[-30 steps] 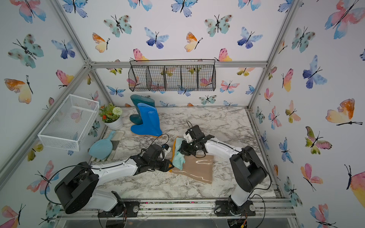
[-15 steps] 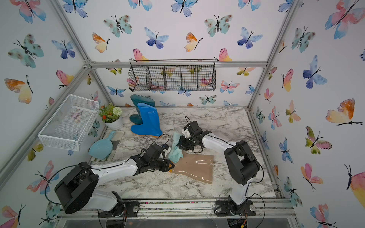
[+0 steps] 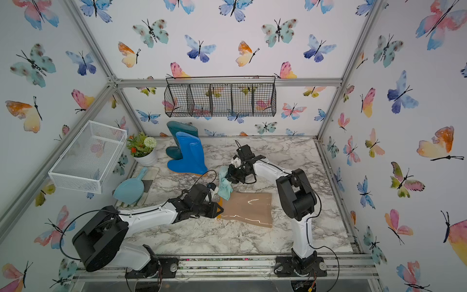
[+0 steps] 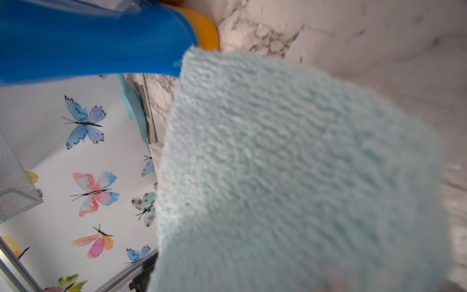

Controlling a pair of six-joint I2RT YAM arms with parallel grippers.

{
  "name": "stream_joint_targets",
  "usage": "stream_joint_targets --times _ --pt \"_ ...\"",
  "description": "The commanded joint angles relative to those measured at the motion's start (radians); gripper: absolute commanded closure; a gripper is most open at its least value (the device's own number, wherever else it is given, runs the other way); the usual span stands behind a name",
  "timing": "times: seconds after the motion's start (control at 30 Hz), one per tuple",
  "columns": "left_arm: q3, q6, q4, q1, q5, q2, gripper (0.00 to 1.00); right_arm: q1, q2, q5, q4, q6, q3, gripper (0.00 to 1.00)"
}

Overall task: Wipe the rubber boots with a cloth
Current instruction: Wipe the dirt off the rubber boot.

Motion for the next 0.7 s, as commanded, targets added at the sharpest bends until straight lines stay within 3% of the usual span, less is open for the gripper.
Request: stream_joint_targets --times 0.0,0.23,0.4,0.57,0.6,0.67 --pt "0.002 0.057 -0.039 -0.028 0.053 0.034 1.0 -0.023 -0.015 0.083 -0.001 -0.044 0.011 0.99" --pt "0.014 0.065 -0.054 -0.027 0.034 0.052 1.0 -0.048 -0.215 0.128 0.063 -0.035 -0.385 0.99" --pt "0.095 0.133 -0.113 -0.019 0.028 0.109 1.0 -0.242 -0.348 0.132 0.041 -0.061 -0.608 0.99" --pt "0.186 0.173 -0.183 -0.016 0.017 0.161 1.0 -0.424 -0.458 0.202 -0.107 -0.18 -0.63 0.99" --pt "0.197 0.177 -0.193 -0.016 0.008 0.156 0.98 -0.451 -0.484 0.209 -0.127 -0.194 -0.624 0.99" --pt "0.216 0.189 -0.22 -0.017 -0.018 0.132 0.78 -0.483 -0.535 0.223 -0.156 -0.209 -0.602 0.99"
